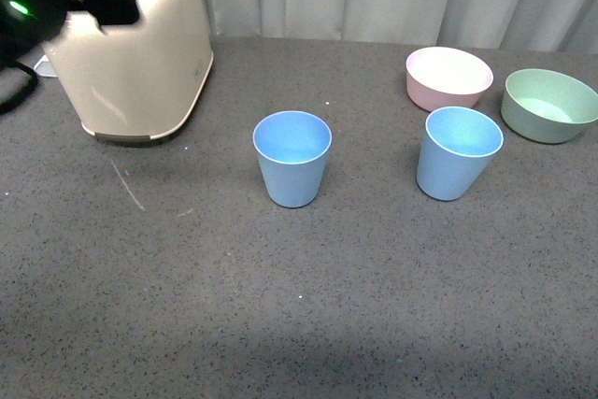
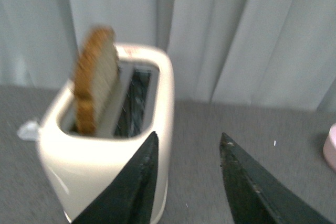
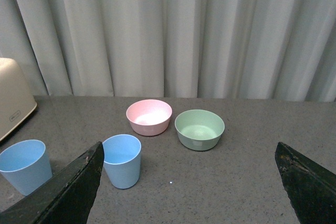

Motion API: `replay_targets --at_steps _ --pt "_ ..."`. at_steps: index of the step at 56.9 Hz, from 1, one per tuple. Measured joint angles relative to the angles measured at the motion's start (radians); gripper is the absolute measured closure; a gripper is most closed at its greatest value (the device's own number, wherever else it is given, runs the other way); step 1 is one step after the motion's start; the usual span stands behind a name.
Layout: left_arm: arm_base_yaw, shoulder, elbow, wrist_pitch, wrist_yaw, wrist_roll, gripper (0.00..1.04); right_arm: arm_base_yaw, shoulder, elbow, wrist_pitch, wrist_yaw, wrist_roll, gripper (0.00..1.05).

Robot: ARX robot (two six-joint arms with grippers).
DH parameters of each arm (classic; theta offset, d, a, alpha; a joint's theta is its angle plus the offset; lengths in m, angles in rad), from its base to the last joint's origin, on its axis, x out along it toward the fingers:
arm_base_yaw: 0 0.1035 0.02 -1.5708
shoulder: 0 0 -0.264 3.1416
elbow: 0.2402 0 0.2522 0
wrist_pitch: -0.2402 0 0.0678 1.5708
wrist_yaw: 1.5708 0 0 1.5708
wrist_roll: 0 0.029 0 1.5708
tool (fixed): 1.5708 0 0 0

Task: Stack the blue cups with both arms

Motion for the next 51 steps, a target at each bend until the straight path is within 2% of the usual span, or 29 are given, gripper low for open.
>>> replay_targets --at_steps 10,25,37,40,44,51 --pt "0.057 -0.177 -0.165 -0.013 0.050 0.024 1.01 0.000 0.000 0.000 0.000 -0.001 0.000 0.10" --pt "0.127 -0.415 -0.370 -0.058 0.125 0.037 1.01 0.000 0.000 0.000 0.000 -0.001 0.000 0.10" --pt "0.175 -0.648 -0.486 -0.182 0.174 0.039 1.01 0.000 0.000 0.000 0.000 0.000 0.000 0.10" --pt "0.222 -0.707 -0.505 -0.222 0.237 0.040 1.01 0.000 0.000 0.000 0.000 0.000 0.000 0.10" --pt "0.251 -0.790 -0.527 -0.281 0.241 0.040 1.01 0.000 0.000 0.000 0.000 0.000 0.000 0.10" --pt "0.253 -0.889 -0.548 -0.358 0.247 0.040 1.01 0.000 0.000 0.000 0.000 -0.001 0.000 0.10"
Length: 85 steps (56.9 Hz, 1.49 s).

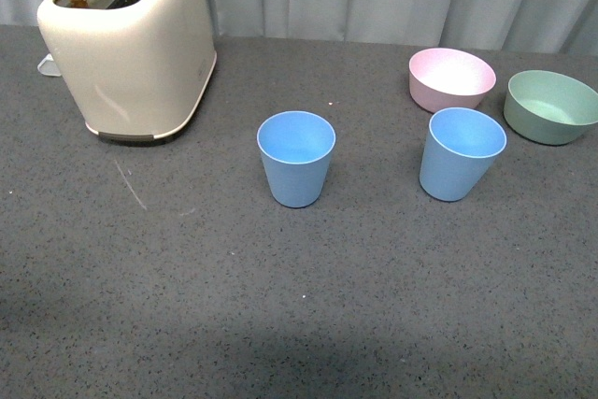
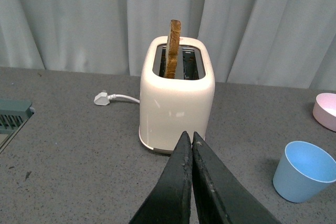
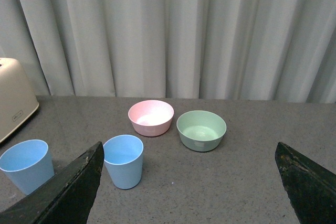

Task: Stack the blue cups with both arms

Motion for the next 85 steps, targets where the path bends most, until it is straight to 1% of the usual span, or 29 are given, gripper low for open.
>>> replay_targets --at_steps 16,34,61,80,82,84,85 --pt "0.000 -0.255 -0.018 -0.219 0.000 0.000 1.01 0.000 0.000 0.000 0.000 0.000 0.000 0.10" --pt "0.000 -0.436 -0.018 -0.386 0.000 0.000 1.01 0.000 0.000 0.000 0.000 0.000 0.000 0.10" --pt "0.000 -0.636 -0.018 -0.581 0.000 0.000 1.01 0.000 0.000 0.000 0.000 0.000 0.000 0.10" --pt "0.000 -0.716 -0.018 -0.661 0.000 0.000 1.01 0.000 0.000 0.000 0.000 0.000 0.000 0.10" --pt "0.000 -0.747 -0.018 -0.696 -0.001 0.000 1.01 0.000 0.000 0.000 0.000 0.000 0.000 0.10" --pt "0.000 -0.803 -0.018 -0.779 0.000 0.000 1.01 0.000 0.000 0.000 0.000 0.000 0.000 0.10" --pt "0.000 -0.816 -0.018 -0.795 0.002 0.000 1.01 0.000 0.000 0.000 0.000 0.000 0.000 0.10"
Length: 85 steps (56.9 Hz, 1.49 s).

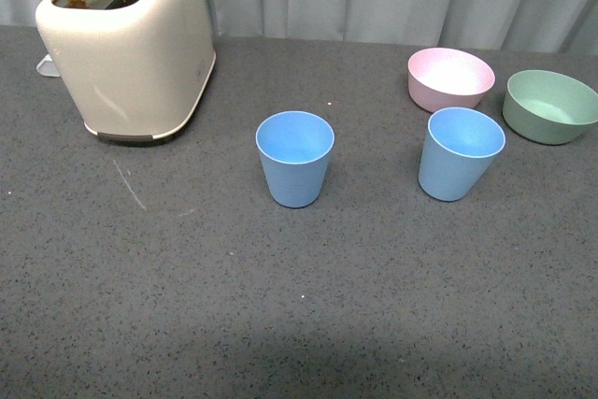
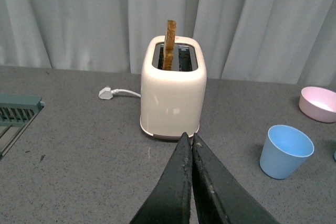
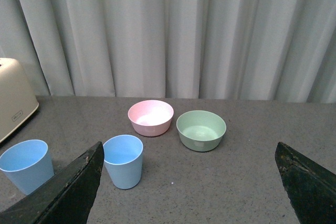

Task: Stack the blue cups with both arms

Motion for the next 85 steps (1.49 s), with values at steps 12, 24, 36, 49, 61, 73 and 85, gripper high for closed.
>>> replay_targets --at_steps 12,24,36,49,61,73,85 --pt "0.000 -0.068 0.000 -0.041 -0.001 -0.001 1.00 0.000 0.000 0.000 0.000 0.000 0.000 0.10" --pt "0.000 -0.070 0.000 -0.041 -0.001 0.000 0.50 0.000 0.000 0.000 0.000 0.000 0.000 0.10" --pt "0.000 -0.070 0.000 -0.042 -0.001 0.000 0.15 0.000 0.000 0.000 0.000 0.000 0.000 0.10" --pt "0.000 -0.070 0.000 -0.042 -0.001 0.002 0.07 -0.011 0.285 0.060 0.027 0.080 -0.188 0.10" --pt "0.000 -0.070 0.000 -0.042 -0.001 0.002 0.07 -0.035 0.872 0.229 0.277 0.016 -0.079 0.10" --pt "0.000 -0.070 0.000 -0.042 0.000 0.002 0.07 0.019 1.386 0.537 0.232 -0.017 0.026 0.10" --pt "0.000 -0.070 0.000 -0.042 -0.001 0.002 0.07 0.072 1.691 0.806 0.087 -0.040 0.105 0.10"
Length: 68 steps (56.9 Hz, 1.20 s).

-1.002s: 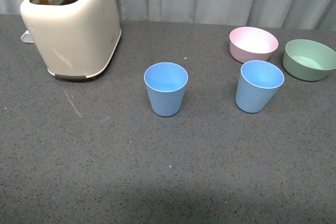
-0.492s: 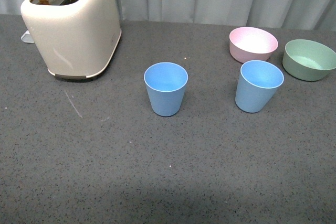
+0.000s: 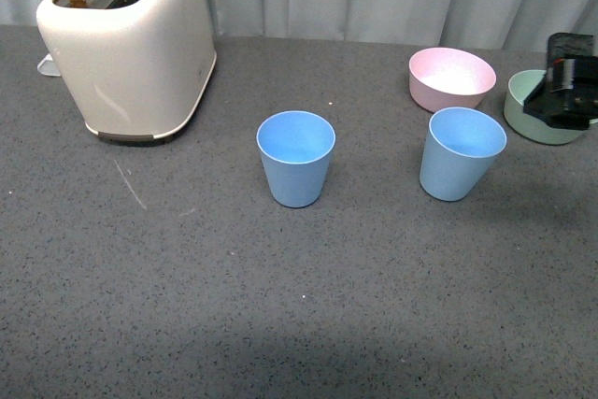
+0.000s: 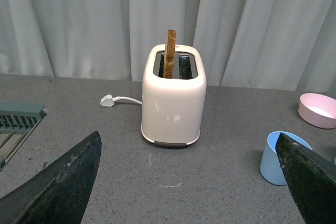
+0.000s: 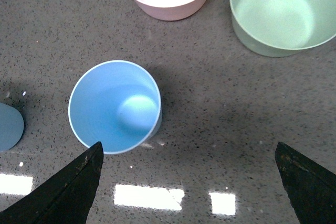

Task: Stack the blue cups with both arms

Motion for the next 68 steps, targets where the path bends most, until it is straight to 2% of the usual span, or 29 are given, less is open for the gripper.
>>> replay_targets --at_steps 9,20,36,42,55,61,68 --pt "0.000 0.000 0.000 0.000 0.000 0.000 0.07 0.023 0.170 0.149 -0.096 -0.011 0.084 0.10" --pt "0.000 0.000 0.000 0.000 0.000 0.000 0.07 0.033 0.301 0.253 -0.144 -0.017 0.154 0.11" --pt "0.000 0.000 0.000 0.000 0.000 0.000 0.07 0.044 0.360 0.308 -0.172 -0.008 0.189 0.50" --pt "0.000 0.000 0.000 0.000 0.000 0.000 0.07 0.051 0.360 0.322 -0.183 -0.005 0.196 0.69" --pt "0.000 0.000 0.000 0.000 0.000 0.000 0.07 0.055 0.360 0.325 -0.207 -0.005 0.209 1.01" --pt "0.000 0.000 0.000 0.000 0.000 0.000 0.07 0.052 0.360 0.326 -0.219 -0.015 0.222 1.04" --pt "0.000 0.000 0.000 0.000 0.000 0.000 0.07 0.059 0.308 0.327 -0.248 -0.093 0.238 1.04"
